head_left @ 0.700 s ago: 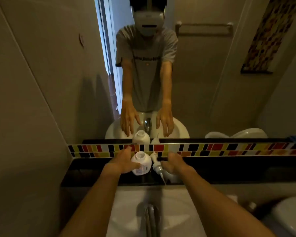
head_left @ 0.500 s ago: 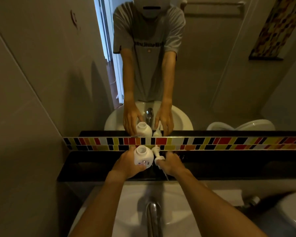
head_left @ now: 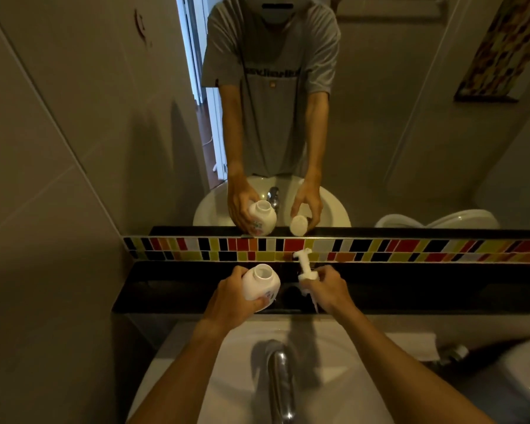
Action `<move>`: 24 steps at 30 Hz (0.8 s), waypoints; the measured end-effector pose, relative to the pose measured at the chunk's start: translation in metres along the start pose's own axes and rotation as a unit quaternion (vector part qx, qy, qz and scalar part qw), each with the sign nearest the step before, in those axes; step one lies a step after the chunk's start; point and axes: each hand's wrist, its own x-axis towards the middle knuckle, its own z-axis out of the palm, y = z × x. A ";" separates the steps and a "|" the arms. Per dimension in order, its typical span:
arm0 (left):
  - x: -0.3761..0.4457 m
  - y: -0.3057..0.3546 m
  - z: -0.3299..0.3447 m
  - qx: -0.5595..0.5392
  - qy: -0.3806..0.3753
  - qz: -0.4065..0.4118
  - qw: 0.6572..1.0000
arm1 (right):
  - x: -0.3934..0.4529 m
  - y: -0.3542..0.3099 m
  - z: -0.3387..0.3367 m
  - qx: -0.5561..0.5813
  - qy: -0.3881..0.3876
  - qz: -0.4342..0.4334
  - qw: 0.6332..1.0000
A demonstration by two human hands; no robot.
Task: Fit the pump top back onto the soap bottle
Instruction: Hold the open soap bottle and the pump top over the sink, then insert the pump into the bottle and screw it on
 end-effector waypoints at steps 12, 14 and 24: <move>-0.062 0.039 -0.007 -0.014 0.039 0.016 0.999 | -0.077 -0.083 -0.042 0.327 -0.048 -0.098 0.939; -0.068 0.046 -0.007 -0.028 0.035 0.024 0.999 | -0.088 -0.084 -0.042 0.321 -0.051 -0.103 0.940; -0.092 0.085 -0.002 -0.045 0.060 0.047 0.996 | -0.119 -0.064 -0.025 0.250 -0.050 -0.109 0.961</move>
